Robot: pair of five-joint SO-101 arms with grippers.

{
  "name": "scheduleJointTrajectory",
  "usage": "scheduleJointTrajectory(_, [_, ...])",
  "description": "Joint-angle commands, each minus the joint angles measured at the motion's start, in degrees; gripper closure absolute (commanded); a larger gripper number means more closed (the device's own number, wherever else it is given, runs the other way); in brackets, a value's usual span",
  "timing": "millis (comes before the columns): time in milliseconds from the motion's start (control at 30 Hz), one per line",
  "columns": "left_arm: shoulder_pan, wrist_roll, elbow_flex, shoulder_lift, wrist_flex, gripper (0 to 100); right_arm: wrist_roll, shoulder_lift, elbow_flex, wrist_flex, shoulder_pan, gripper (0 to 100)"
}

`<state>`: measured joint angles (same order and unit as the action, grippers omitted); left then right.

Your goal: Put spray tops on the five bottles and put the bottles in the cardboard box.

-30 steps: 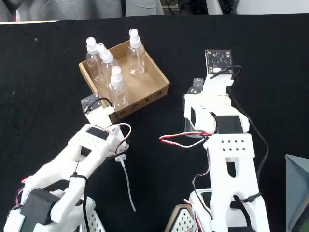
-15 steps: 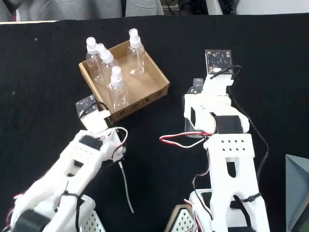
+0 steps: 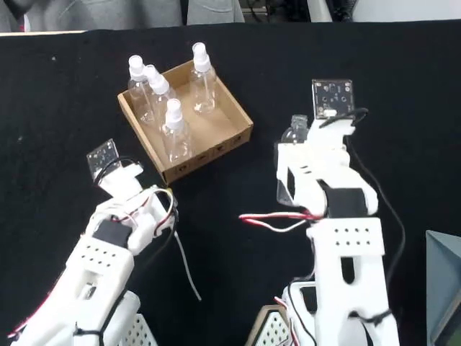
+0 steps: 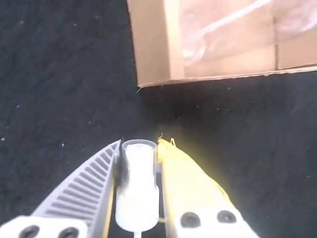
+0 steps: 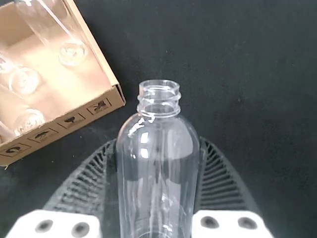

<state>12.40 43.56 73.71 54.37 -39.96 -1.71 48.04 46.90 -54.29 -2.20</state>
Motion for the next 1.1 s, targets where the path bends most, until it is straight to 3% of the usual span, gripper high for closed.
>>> scheduleJointTrajectory(0, [-1.01,0.09,0.4,6.77,-0.26,97,0.0,3.91,-0.4,-0.35,1.05,90.4])
scheduleJointTrajectory(500, [-7.87,0.09,6.02,26.81,-0.26,97,5.27,5.76,1.63,-0.53,-5.27,90.6])
scheduleJointTrajectory(800, [-10.77,0.18,9.63,37.54,-0.35,97,5.71,6.02,2.33,-0.35,-5.54,90.6])
scheduleJointTrajectory(1067, [-13.32,0.35,11.03,44.4,-1.67,97,5.63,16.22,6.9,-0.09,-5.54,90.6])
